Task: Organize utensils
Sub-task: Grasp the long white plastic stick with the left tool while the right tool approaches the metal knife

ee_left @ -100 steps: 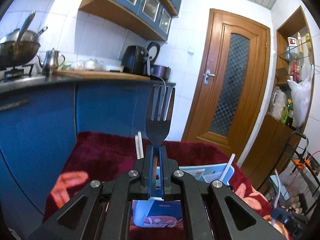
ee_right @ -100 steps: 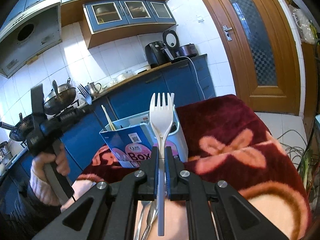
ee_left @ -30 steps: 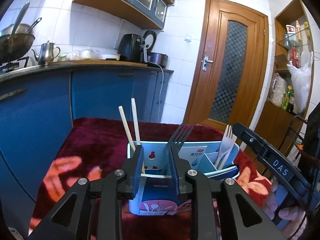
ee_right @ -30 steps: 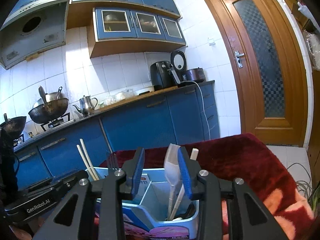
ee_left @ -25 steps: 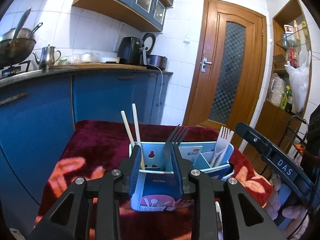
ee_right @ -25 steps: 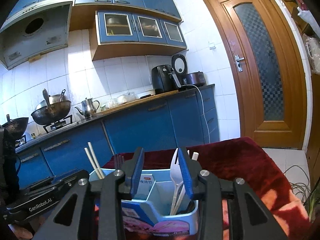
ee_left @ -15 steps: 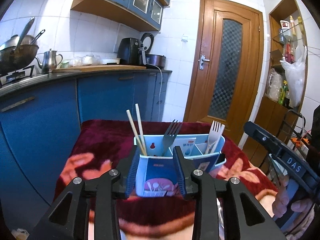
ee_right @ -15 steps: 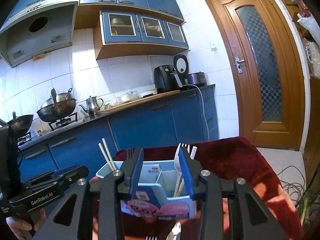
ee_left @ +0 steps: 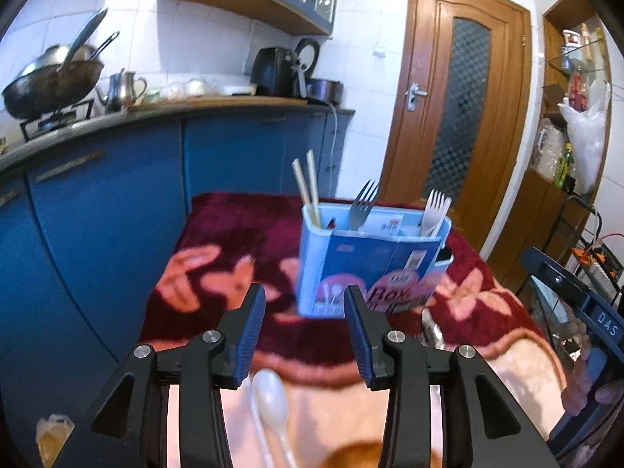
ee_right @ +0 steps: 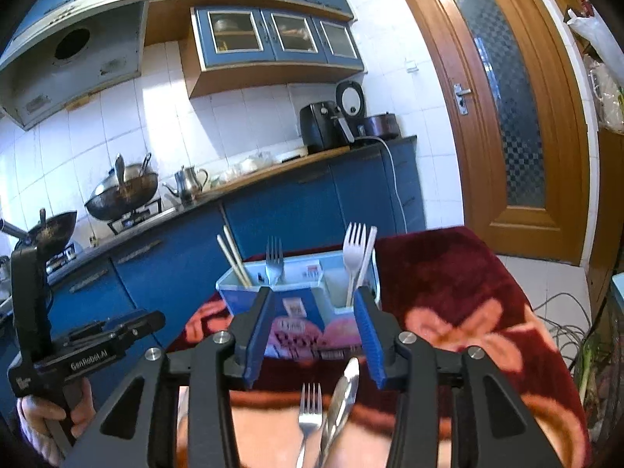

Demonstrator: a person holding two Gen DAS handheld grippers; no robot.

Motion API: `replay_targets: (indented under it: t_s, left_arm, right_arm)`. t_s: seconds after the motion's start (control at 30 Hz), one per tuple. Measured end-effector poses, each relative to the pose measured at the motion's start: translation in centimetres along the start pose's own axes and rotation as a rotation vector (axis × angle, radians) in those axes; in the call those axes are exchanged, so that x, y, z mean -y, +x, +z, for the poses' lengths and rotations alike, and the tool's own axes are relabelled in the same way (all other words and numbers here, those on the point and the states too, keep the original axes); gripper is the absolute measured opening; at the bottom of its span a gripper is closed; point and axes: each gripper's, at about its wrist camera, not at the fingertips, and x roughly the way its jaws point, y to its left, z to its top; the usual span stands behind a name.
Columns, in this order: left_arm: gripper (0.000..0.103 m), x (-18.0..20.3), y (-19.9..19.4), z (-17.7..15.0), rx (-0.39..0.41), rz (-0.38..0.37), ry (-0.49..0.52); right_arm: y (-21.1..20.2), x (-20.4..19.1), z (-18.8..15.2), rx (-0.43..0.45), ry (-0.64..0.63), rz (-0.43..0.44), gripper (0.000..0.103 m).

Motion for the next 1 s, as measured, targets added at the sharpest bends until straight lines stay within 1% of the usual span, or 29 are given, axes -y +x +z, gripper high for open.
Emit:
replay_targets:
  t_s: [0.33,0.53,0.83,1.0]
  left_arm:
    - [0.044,-2.1,0.5,-3.4,-0.121,0.050,-0.049]
    - [0.044,-2.9,1.2,-5.2,-0.179,0.076,-0.066]
    - [0.044,-3.9,2.6,-7.4,-0.277,0.117,-0.095]
    - [0.044,-3.8,3.1,-8.2,-0.320,0.136,-0.102]
  right_arm:
    - [-0.7,0.5,-2.8,-0.088,0.032,-0.033,0.047]
    - [-0.3,1.1,-4.9,-0.165,0.048,-0.056,0.047]
    - [-0.1,2.2,-7.1,-0.233,0.083,-0.079,0.050]
    - [-0.1,2.9,-7.8,-0.252,0.103,-0.085,0.050]
